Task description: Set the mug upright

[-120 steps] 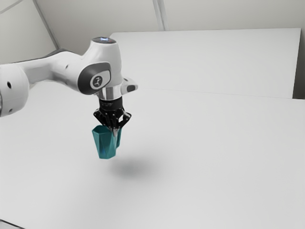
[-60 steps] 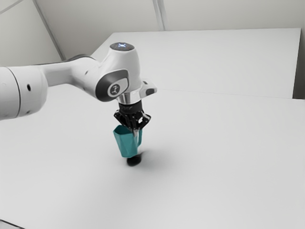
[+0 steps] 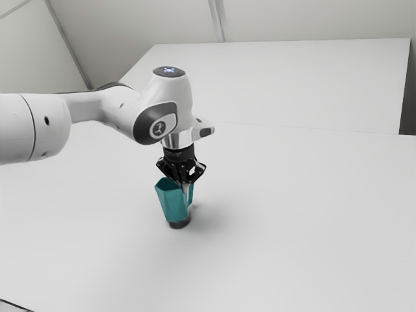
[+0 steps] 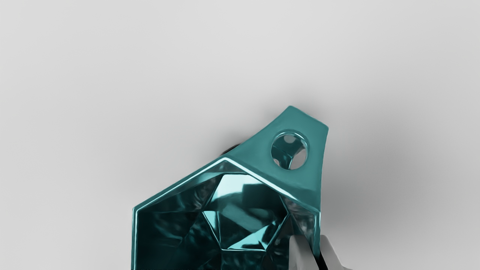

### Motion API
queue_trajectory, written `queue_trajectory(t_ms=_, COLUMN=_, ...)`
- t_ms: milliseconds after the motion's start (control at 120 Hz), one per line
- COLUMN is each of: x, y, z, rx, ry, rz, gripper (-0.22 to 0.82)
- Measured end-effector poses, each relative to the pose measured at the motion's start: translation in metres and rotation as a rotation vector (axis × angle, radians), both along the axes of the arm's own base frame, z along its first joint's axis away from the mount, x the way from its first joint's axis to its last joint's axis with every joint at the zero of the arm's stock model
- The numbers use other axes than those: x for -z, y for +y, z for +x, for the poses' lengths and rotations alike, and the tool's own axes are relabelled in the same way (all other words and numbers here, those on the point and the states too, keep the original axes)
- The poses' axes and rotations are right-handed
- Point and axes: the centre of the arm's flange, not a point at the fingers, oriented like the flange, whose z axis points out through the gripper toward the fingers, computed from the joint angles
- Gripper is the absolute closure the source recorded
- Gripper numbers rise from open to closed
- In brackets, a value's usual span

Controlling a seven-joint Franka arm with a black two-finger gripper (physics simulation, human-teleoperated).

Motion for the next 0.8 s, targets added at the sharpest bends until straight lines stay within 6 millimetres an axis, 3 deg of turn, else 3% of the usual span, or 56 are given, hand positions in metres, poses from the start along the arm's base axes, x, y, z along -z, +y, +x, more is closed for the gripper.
queue_trajectory(t_ms=150, x=0.001, y=-0.001, z=0.000, rx=-0.001, ry=0.003, rz=-0.001, gripper=0.58)
queue_trajectory(t_ms=242, x=-0.001, y=-0.001, z=0.001, rx=-0.001, ry=0.000, rz=-0.003, gripper=0.41)
queue_trajectory(t_ms=342, x=-0.021, y=-0.005, z=0.011, rx=-0.002, ry=-0.041, rz=-0.015, gripper=0.25)
queue_trajectory(t_ms=467, x=-0.043, y=-0.009, z=0.018, rx=-0.004, ry=-0.082, rz=-0.039, gripper=0.14)
queue_trajectory(t_ms=642, x=-0.106, y=0.001, z=0.022, rx=0.026, ry=-0.161, rz=-0.104, gripper=0.06)
queue_trajectory(t_ms=800, x=-0.179, y=0.057, z=0.039, rx=0.048, ry=-0.234, rz=-0.143, gripper=0.03)
